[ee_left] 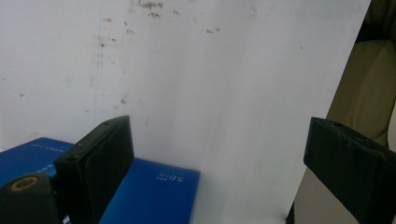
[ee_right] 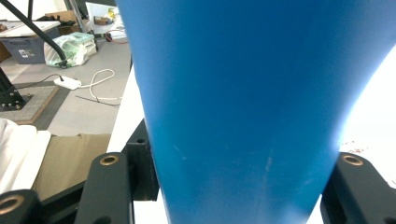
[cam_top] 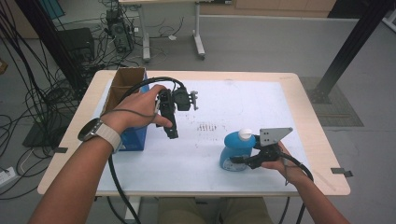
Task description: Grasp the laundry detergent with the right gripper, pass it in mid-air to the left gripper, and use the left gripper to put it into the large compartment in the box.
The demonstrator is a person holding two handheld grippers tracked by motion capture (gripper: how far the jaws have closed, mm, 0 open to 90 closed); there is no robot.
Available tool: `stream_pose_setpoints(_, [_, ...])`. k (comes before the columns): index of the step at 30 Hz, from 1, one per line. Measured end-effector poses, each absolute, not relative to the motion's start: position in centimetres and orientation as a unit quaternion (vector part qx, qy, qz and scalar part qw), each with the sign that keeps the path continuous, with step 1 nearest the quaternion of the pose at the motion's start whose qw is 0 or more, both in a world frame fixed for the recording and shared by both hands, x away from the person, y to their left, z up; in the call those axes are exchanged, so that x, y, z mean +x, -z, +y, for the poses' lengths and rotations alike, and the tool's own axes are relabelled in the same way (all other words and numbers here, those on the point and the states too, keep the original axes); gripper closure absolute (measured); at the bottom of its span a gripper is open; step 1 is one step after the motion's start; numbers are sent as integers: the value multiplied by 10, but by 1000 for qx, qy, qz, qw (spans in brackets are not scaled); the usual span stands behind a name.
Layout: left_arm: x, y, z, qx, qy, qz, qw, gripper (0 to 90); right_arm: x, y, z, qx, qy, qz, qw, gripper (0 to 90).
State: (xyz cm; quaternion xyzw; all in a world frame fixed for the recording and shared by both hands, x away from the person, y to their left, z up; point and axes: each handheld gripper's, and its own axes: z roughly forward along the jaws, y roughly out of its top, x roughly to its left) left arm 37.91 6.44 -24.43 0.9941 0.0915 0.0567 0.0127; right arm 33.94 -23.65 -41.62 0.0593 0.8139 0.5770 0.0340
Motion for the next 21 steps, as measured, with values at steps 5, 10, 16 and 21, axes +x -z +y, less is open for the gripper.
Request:
stream_pose_setpoints(5, [380,244,64,994,-57,90,11,89,339,416,-236,59,-577,814,35,420])
stream_pose_setpoints(10, [379,244,64,994,-57,90,13,90,340,415,-236,56,-571,818,35,423])
stream_pose_setpoints(16, [380,244,63,994,-56,89,13,90,340,415,-236,59,-572,817,35,422])
stream_pose_setpoints(21, [379,244,63,994,-57,88,13,90,340,414,-235,56,-567,821,34,422])
